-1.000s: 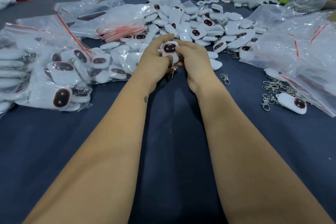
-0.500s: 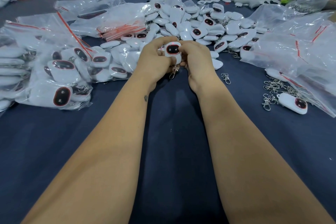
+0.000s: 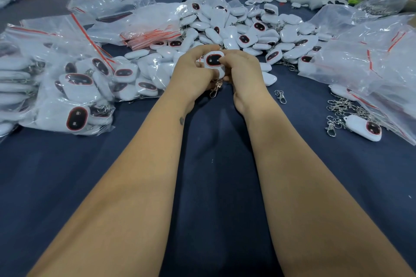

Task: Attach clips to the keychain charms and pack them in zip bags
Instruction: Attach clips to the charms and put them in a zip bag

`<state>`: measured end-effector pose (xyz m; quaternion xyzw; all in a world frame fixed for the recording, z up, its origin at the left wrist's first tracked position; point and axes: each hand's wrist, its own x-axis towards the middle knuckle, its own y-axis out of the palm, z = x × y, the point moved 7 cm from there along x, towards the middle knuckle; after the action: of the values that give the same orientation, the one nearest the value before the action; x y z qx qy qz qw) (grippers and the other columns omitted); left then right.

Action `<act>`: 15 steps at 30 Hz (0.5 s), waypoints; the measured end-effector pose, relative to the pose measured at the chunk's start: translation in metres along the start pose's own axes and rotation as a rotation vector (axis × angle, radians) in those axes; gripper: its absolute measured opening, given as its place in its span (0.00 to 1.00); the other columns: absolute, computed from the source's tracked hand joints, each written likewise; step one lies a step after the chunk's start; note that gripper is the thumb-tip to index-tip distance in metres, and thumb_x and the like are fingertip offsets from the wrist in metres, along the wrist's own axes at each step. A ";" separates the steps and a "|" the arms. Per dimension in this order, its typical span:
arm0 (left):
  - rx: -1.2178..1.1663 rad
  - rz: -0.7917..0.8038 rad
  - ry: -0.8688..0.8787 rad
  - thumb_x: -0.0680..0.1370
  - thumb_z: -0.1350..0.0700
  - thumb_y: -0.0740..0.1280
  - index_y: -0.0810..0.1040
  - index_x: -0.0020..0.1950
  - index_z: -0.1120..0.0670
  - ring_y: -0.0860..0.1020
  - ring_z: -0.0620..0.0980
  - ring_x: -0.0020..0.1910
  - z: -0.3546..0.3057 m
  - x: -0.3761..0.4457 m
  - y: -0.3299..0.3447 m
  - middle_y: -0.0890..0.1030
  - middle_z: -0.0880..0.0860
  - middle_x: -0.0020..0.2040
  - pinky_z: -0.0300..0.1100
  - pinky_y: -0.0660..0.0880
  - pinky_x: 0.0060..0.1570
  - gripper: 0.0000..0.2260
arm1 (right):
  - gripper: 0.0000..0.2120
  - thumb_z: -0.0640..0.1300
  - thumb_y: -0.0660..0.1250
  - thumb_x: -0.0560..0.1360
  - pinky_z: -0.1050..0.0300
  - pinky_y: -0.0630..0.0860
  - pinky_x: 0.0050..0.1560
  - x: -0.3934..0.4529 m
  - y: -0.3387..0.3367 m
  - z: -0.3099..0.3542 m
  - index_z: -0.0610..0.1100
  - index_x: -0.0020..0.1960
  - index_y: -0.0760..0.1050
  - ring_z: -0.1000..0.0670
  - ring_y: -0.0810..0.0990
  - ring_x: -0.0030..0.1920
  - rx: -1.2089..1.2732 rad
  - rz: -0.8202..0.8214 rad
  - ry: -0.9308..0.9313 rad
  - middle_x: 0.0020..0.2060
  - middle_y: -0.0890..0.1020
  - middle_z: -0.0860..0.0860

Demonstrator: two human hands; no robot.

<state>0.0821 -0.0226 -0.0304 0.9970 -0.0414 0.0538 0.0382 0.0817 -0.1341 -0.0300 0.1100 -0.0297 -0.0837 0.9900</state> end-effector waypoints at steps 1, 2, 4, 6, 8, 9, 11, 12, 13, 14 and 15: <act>-0.005 0.000 -0.002 0.72 0.76 0.62 0.79 0.57 0.53 0.81 0.49 0.39 0.000 0.000 0.000 0.81 0.56 0.44 0.40 0.81 0.39 0.22 | 0.09 0.30 0.64 0.73 0.65 0.74 0.30 0.000 0.000 0.000 0.41 0.42 0.80 0.56 0.78 0.28 -0.015 0.011 -0.002 0.29 0.82 0.51; -0.009 -0.001 -0.004 0.72 0.76 0.62 0.79 0.58 0.53 0.81 0.47 0.37 0.000 0.000 0.000 0.81 0.55 0.44 0.39 0.80 0.37 0.22 | 0.09 0.31 0.65 0.73 0.63 0.75 0.32 0.000 0.001 -0.001 0.42 0.42 0.80 0.54 0.79 0.30 -0.032 0.019 -0.004 0.30 0.83 0.50; 0.001 -0.005 -0.007 0.72 0.75 0.62 0.79 0.59 0.54 0.81 0.45 0.35 -0.001 0.000 -0.001 0.81 0.54 0.43 0.37 0.79 0.35 0.23 | 0.08 0.32 0.66 0.72 0.58 0.78 0.38 0.001 0.001 -0.002 0.43 0.42 0.81 0.51 0.80 0.35 -0.068 0.027 -0.012 0.34 0.84 0.48; 0.019 -0.011 -0.010 0.72 0.75 0.62 0.79 0.61 0.55 0.81 0.46 0.36 0.000 0.001 -0.001 0.81 0.55 0.43 0.38 0.79 0.37 0.24 | 0.09 0.32 0.66 0.73 0.53 0.79 0.45 0.001 0.001 -0.003 0.44 0.41 0.81 0.48 0.81 0.40 -0.097 0.024 -0.024 0.37 0.84 0.46; 0.033 -0.015 -0.013 0.72 0.75 0.62 0.79 0.61 0.55 0.80 0.47 0.37 0.000 0.002 -0.001 0.81 0.54 0.43 0.39 0.81 0.39 0.24 | 0.10 0.32 0.65 0.74 0.50 0.80 0.49 0.002 0.001 -0.003 0.44 0.42 0.80 0.47 0.81 0.43 -0.121 0.015 -0.026 0.39 0.84 0.46; 0.039 -0.016 -0.012 0.72 0.75 0.62 0.79 0.61 0.54 0.80 0.48 0.38 0.000 0.002 -0.001 0.81 0.54 0.42 0.40 0.81 0.41 0.23 | 0.10 0.32 0.65 0.74 0.49 0.80 0.52 0.002 0.001 -0.003 0.45 0.42 0.80 0.46 0.81 0.44 -0.132 0.012 -0.024 0.40 0.84 0.45; 0.055 -0.015 -0.007 0.72 0.75 0.62 0.79 0.61 0.54 0.80 0.48 0.38 0.000 0.002 -0.001 0.81 0.54 0.42 0.43 0.81 0.43 0.23 | 0.12 0.31 0.63 0.75 0.47 0.79 0.55 0.003 0.000 -0.003 0.46 0.42 0.79 0.45 0.81 0.47 -0.161 0.007 -0.023 0.42 0.84 0.45; 0.061 -0.012 -0.004 0.73 0.74 0.63 0.79 0.60 0.53 0.80 0.48 0.39 0.000 0.001 -0.001 0.81 0.53 0.42 0.43 0.81 0.44 0.23 | 0.13 0.30 0.62 0.75 0.47 0.79 0.55 0.003 0.000 -0.003 0.46 0.42 0.79 0.45 0.81 0.48 -0.177 0.003 -0.024 0.42 0.84 0.45; 0.063 -0.007 -0.002 0.73 0.74 0.64 0.79 0.60 0.52 0.80 0.48 0.38 0.000 0.001 -0.001 0.82 0.53 0.42 0.44 0.81 0.45 0.22 | 0.14 0.30 0.61 0.75 0.48 0.79 0.55 0.002 0.000 -0.003 0.47 0.42 0.78 0.45 0.81 0.47 -0.190 -0.004 -0.024 0.42 0.83 0.45; 0.065 -0.002 -0.001 0.73 0.74 0.64 0.79 0.59 0.52 0.80 0.48 0.38 0.000 0.001 -0.001 0.82 0.53 0.41 0.45 0.81 0.45 0.22 | 0.15 0.29 0.60 0.75 0.48 0.79 0.54 0.002 0.000 -0.003 0.47 0.42 0.78 0.46 0.81 0.46 -0.200 -0.013 -0.023 0.41 0.83 0.46; 0.067 0.002 -0.002 0.73 0.73 0.65 0.80 0.58 0.51 0.80 0.49 0.38 0.000 0.001 -0.001 0.82 0.54 0.41 0.45 0.81 0.45 0.21 | 0.15 0.29 0.60 0.75 0.48 0.80 0.53 0.002 -0.001 -0.003 0.47 0.41 0.77 0.46 0.81 0.45 -0.207 -0.020 -0.023 0.41 0.83 0.46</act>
<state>0.0835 -0.0221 -0.0308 0.9977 -0.0407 0.0543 0.0048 0.0840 -0.1345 -0.0332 0.0062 -0.0309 -0.0974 0.9947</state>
